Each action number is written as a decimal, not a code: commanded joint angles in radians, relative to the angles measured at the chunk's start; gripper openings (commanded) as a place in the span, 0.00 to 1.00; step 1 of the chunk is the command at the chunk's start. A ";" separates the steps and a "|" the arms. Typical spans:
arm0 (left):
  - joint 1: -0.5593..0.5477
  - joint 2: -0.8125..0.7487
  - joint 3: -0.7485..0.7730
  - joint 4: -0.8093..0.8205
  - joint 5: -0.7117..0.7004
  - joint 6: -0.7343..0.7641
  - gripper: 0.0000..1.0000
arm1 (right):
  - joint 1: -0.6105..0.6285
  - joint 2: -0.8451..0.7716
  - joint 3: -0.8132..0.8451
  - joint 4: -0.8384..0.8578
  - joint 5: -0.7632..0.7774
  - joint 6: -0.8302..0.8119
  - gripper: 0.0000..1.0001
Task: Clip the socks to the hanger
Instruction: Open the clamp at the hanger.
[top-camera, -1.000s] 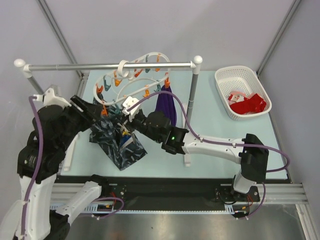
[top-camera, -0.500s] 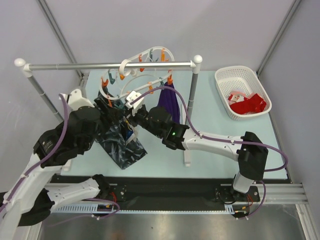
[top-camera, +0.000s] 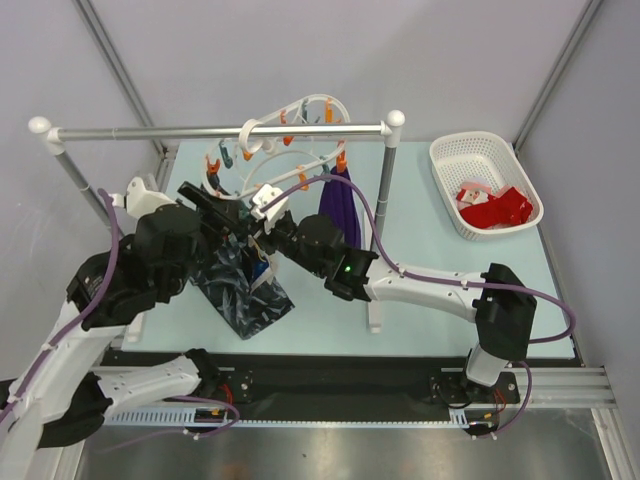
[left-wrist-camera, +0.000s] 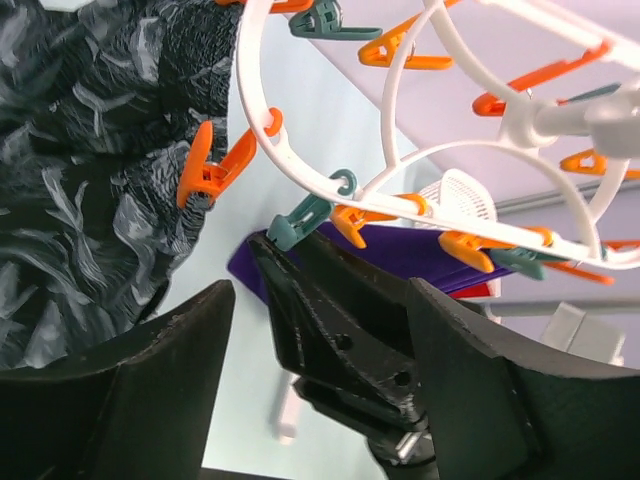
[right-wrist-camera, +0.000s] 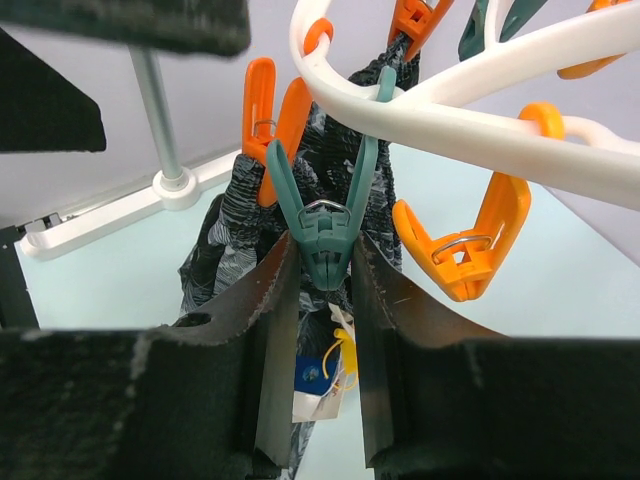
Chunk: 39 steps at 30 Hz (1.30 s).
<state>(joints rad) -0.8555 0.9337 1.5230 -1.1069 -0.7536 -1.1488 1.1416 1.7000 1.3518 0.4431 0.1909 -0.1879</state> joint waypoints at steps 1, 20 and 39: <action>-0.002 0.022 0.061 -0.053 -0.006 -0.140 0.74 | 0.003 -0.054 -0.006 0.052 0.021 -0.022 0.00; 0.158 0.158 0.120 -0.108 0.166 -0.223 0.64 | 0.009 -0.102 -0.102 0.164 -0.025 -0.182 0.00; 0.157 0.174 0.046 -0.059 0.085 -0.157 0.54 | 0.024 -0.108 -0.063 0.111 -0.011 -0.208 0.00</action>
<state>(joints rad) -0.7063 1.1160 1.5944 -1.2018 -0.6109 -1.3483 1.1595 1.6360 1.2476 0.5331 0.1677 -0.3973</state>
